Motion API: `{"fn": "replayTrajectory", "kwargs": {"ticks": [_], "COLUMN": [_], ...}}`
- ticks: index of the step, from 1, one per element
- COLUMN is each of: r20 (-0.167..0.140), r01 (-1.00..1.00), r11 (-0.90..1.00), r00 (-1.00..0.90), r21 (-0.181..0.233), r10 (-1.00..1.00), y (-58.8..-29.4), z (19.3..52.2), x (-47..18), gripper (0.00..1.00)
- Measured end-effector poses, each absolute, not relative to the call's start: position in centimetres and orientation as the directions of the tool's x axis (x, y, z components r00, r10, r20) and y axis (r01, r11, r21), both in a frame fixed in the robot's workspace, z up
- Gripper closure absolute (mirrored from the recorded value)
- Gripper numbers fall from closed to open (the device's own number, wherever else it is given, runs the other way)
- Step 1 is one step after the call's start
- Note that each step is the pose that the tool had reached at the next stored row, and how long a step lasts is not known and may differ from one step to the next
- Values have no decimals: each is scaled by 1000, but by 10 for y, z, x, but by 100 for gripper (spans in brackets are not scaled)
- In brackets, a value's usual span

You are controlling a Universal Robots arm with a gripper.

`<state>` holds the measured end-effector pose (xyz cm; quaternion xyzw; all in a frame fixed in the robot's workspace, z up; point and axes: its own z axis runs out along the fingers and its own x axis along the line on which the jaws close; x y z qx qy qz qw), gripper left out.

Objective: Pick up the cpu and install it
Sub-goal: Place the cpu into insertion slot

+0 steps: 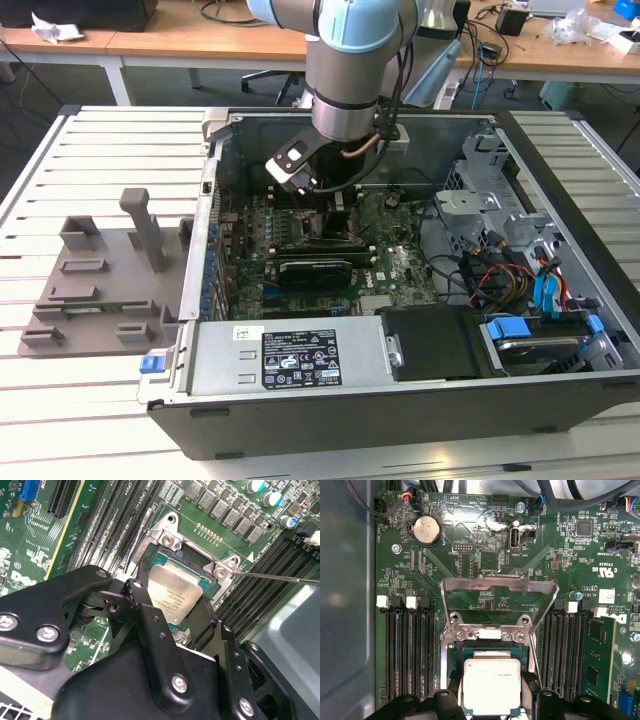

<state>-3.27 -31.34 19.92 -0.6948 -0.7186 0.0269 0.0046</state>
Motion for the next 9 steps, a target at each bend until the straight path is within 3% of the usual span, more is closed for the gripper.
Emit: {"fn": "replayTrajectory", "kwargs": {"ticks": [9], "r20": [-31], "r01": [998], "r11": [33], "r00": [-34], "r21": [-45], "r10": [999], "y": [-313], "z": [197], "x": [-32], "gripper": [45]}}
